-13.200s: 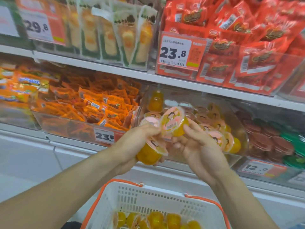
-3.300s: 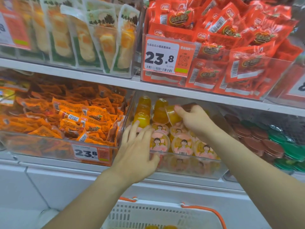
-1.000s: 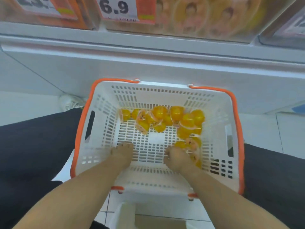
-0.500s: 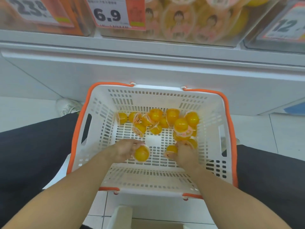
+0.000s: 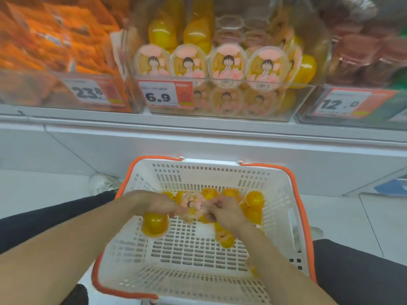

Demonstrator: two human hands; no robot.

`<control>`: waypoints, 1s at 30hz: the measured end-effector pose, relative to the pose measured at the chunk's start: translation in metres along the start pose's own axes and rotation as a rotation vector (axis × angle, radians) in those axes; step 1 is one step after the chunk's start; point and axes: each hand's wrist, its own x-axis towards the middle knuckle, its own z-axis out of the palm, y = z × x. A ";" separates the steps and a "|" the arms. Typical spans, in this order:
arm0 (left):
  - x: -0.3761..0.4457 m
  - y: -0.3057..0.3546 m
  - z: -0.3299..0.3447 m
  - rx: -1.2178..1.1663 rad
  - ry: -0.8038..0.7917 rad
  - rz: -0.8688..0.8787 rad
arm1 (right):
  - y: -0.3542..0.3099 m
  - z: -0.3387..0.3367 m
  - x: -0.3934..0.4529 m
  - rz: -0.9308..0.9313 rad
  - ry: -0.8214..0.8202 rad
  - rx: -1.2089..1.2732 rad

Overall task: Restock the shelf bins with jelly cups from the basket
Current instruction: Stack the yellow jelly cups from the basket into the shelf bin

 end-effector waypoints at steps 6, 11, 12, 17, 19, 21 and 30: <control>-0.084 0.030 -0.045 -0.473 0.183 0.450 | -0.104 -0.012 -0.031 -0.392 -0.035 0.363; -0.149 0.057 -0.058 -0.559 0.318 0.662 | -0.152 -0.020 -0.062 -0.407 -0.177 0.650; -0.156 0.063 -0.061 -0.542 0.321 0.700 | -0.158 -0.019 -0.068 -0.380 -0.188 0.707; -0.181 0.086 -0.075 -0.254 0.307 0.793 | -0.180 -0.016 -0.087 -0.348 -0.286 0.882; -0.188 0.091 -0.077 -0.163 0.298 0.831 | -0.185 -0.019 -0.093 -0.354 -0.298 0.944; -0.191 0.097 -0.079 -0.159 0.330 0.871 | -0.189 -0.024 -0.098 -0.346 -0.292 1.017; -0.190 0.119 -0.076 -0.603 0.573 0.901 | -0.234 -0.051 -0.104 -0.585 -0.173 0.917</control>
